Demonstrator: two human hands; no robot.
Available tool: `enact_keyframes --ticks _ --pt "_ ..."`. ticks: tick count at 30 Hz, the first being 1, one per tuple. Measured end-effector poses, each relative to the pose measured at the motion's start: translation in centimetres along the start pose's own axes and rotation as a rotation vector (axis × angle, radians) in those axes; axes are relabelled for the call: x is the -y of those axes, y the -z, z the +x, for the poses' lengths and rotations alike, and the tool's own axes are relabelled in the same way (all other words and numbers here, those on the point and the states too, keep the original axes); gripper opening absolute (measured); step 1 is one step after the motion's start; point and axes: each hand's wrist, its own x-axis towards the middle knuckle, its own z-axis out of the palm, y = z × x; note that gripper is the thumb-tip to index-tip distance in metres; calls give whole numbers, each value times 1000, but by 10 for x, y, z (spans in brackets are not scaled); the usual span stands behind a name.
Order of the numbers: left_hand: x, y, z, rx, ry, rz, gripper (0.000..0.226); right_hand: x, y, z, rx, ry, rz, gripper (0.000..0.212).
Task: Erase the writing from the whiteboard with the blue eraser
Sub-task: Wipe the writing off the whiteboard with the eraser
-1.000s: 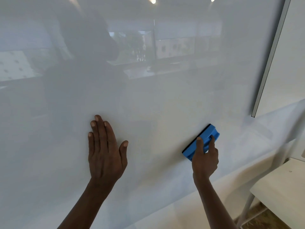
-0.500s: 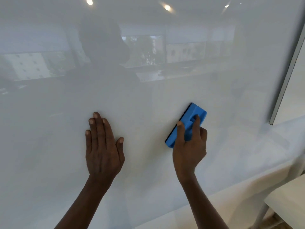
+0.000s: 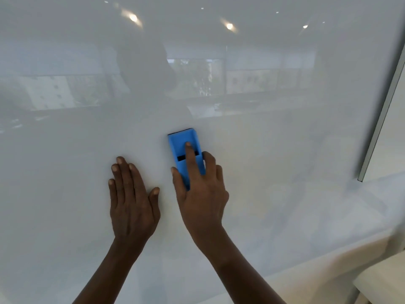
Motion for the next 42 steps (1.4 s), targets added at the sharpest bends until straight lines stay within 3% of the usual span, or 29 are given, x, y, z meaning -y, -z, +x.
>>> enact_keyframes --ticks 6,10,20,31,42 --pt "4 1 4 -3 14 62 82 -7 10 27 31 273 -129 49" --pt "3 0 4 -11 12 93 81 -16 21 48 50 351 -157 46" --pt "0 3 5 15 47 158 78 -56 60 115 -4 150 -83 52" --pt "-18 25 9 160 139 121 76 -95 77 114 1 -105 -96 56" --pt "-57 72 50 140 175 1 72 -62 98 56 -41 -6 -74 53"
